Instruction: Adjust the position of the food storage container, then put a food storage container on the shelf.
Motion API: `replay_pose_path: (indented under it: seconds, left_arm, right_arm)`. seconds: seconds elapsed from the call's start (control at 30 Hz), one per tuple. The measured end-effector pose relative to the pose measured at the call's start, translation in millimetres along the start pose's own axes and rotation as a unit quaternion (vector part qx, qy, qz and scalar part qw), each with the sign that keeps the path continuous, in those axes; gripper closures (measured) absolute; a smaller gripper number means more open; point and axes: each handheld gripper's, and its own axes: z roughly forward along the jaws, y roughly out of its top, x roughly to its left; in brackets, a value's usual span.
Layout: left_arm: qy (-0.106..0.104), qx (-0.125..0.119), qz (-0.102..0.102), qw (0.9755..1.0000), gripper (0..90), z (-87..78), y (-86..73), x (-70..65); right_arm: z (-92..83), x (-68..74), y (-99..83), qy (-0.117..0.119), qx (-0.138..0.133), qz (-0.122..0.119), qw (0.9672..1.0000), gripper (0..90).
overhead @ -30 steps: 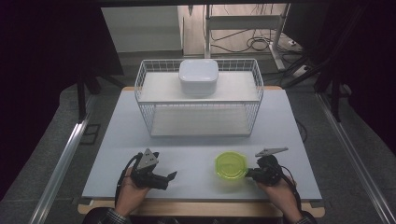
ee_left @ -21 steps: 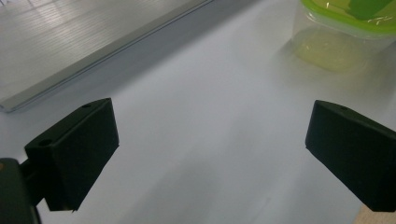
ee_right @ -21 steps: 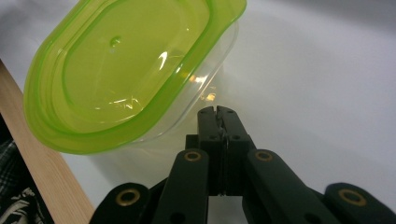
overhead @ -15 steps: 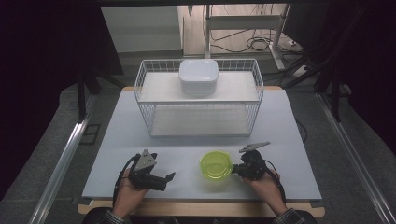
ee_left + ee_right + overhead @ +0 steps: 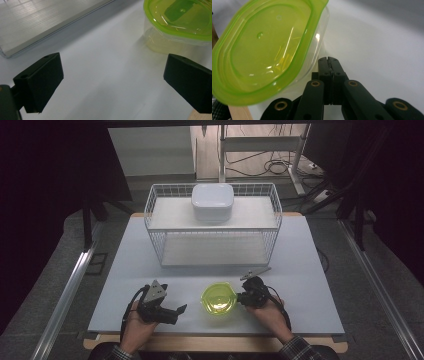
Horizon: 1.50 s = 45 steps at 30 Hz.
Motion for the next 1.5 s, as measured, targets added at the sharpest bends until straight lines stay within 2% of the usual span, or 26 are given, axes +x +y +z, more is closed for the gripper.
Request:
replay_pose_path:
  seconds: [0.27,0.5,0.6,0.67,0.83,1.07,1.2,1.4,1.5]
  left_arm:
    - [0.0,0.002,0.001,1.0,2.5,-0.4,-0.3,0.3]
    - [0.004,0.011,0.005,0.9999,2.5,-1.1,-1.9,0.5]
    - [0.006,0.015,0.005,0.9999,2.7,-2.7,-3.4,0.5]
    - [0.004,0.017,0.002,0.9998,3.1,-4.1,-3.9,0.9]
    - [0.0,0.023,0.002,0.9997,3.9,-5.5,-5.1,-0.9]
    - [0.003,0.035,0.014,0.9993,3.9,-4.7,-6.9,-4.2]
    - [0.005,0.035,0.015,0.9993,3.9,-4.3,-6.8,-4.8]
    - [0.005,0.034,0.018,0.9993,3.8,-3.5,-7.4,-5.1]
    - [0.006,0.032,0.019,0.9993,3.7,-3.9,-7.3,-4.7]
  right_arm:
    - [7.9,1.4,6.5,0.0,0.003,-0.008,1.0,89.1]
    - [-6.9,-8.1,2.3,-0.031,-0.011,-0.01,0.9994,84.9]
    - [-15.7,-9.6,-1.8,-0.045,-0.021,-0.017,0.9986,79.0]
    - [-21.9,-9.1,-4.8,-0.063,-0.029,-0.031,0.9971,73.4]
    - [-38.5,-6.4,-12.3,-0.088,-0.051,-0.053,0.9934,59.7]
    - [-53.8,-5.8,-19.3,-0.113,-0.07,-0.059,0.9893,45.2]
    - [-56.0,-6.8,-21.9,-0.116,-0.075,-0.053,0.989,36.9]
    - [-56.7,-7.6,-21.7,-0.085,-0.091,-0.041,0.9914,20.5]
    - [-54.2,-7.6,-21.5,-0.079,-0.094,-0.04,0.9916,13.3]
